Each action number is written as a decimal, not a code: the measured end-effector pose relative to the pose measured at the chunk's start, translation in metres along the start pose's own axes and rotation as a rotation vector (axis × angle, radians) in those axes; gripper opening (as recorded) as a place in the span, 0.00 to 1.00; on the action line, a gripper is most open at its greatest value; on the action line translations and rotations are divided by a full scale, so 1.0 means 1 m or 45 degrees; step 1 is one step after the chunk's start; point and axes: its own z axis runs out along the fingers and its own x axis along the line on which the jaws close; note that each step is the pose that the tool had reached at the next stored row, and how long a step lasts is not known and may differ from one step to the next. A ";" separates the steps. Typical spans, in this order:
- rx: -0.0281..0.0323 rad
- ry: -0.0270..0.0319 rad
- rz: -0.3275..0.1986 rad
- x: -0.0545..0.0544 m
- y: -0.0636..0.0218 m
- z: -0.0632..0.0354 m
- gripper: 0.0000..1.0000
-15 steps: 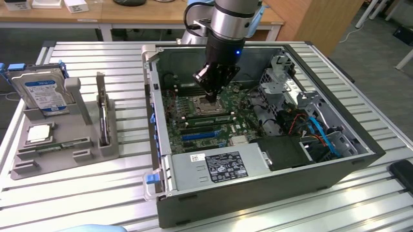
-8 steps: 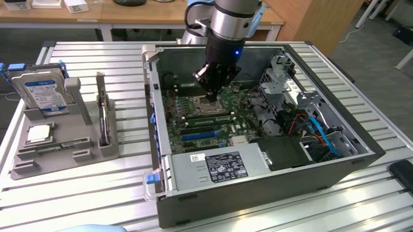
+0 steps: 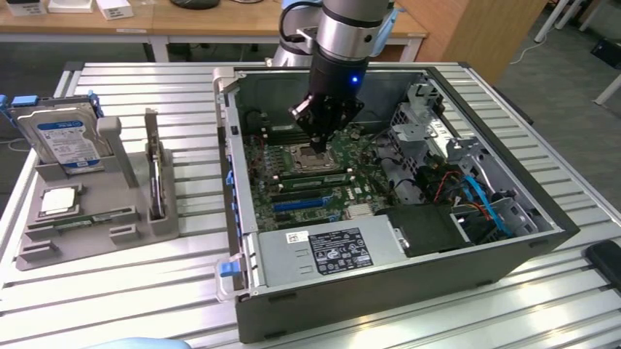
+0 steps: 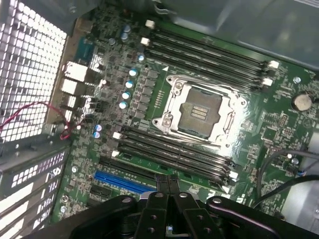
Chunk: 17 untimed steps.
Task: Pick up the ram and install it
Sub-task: 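Press down the ram until it locks into place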
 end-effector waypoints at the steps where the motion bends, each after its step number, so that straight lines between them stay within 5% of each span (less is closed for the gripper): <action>1: -0.0008 -0.0012 0.013 0.000 0.0000 0.0000 0.10; 17: -0.0120 -0.0184 0.228 0.000 0.0000 0.0000 0.10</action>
